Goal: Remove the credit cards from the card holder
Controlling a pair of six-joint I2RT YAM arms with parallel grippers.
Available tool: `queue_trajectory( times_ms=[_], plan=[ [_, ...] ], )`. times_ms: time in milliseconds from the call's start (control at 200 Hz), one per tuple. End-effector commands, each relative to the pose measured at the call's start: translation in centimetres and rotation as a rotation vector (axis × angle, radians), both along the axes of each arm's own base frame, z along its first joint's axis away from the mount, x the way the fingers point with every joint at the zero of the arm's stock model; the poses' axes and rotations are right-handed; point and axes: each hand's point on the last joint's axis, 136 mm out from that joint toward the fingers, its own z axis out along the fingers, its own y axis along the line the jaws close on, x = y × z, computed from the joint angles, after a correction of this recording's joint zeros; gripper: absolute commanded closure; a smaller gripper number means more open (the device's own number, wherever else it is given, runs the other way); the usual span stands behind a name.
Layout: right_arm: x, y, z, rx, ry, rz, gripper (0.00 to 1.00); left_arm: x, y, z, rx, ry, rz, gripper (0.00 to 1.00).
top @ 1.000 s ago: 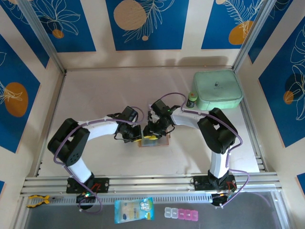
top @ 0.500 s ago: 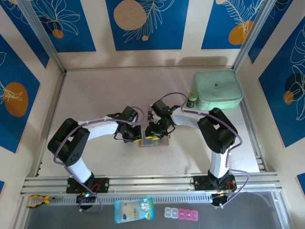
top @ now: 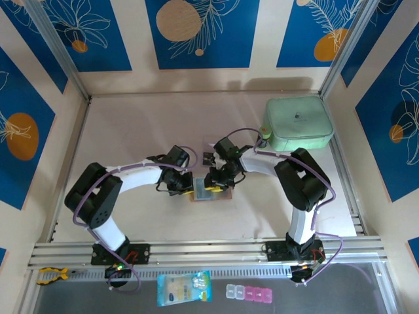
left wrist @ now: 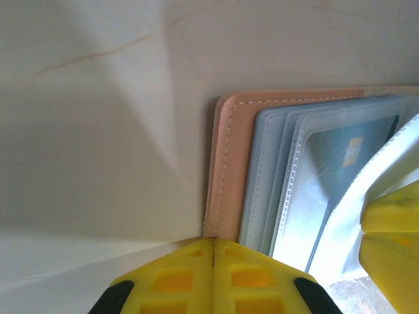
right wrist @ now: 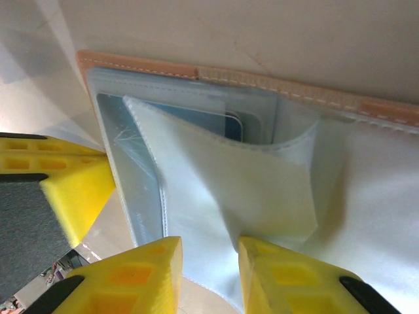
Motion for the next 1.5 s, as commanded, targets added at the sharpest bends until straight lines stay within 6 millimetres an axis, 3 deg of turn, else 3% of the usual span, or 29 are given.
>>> queue_trajectory(
  times_ms=[0, 500, 760, 1496],
  plan=[
    [-0.6, -0.4, 0.5, 0.025, 0.012, 0.004, 0.71, 0.7, 0.0, 1.9, -0.007, -0.043, 0.0, 0.92],
    [-0.5, -0.8, 0.7, 0.098, 0.031, -0.029, 0.74, 1.4, -3.9, 4.8, -0.201, -0.066, -0.005, 0.76],
    [-0.4, -1.0, 0.8, 0.135, 0.044, -0.05, 0.74, 1.1, -5.3, 4.2, -0.228, -0.034, -0.035, 0.7],
    [-0.5, -1.2, 0.6, 0.206, 0.08, -0.088, 0.79, 0.6, -6.4, 2.5, -0.237, 0.013, -0.044, 0.71]
  ],
)
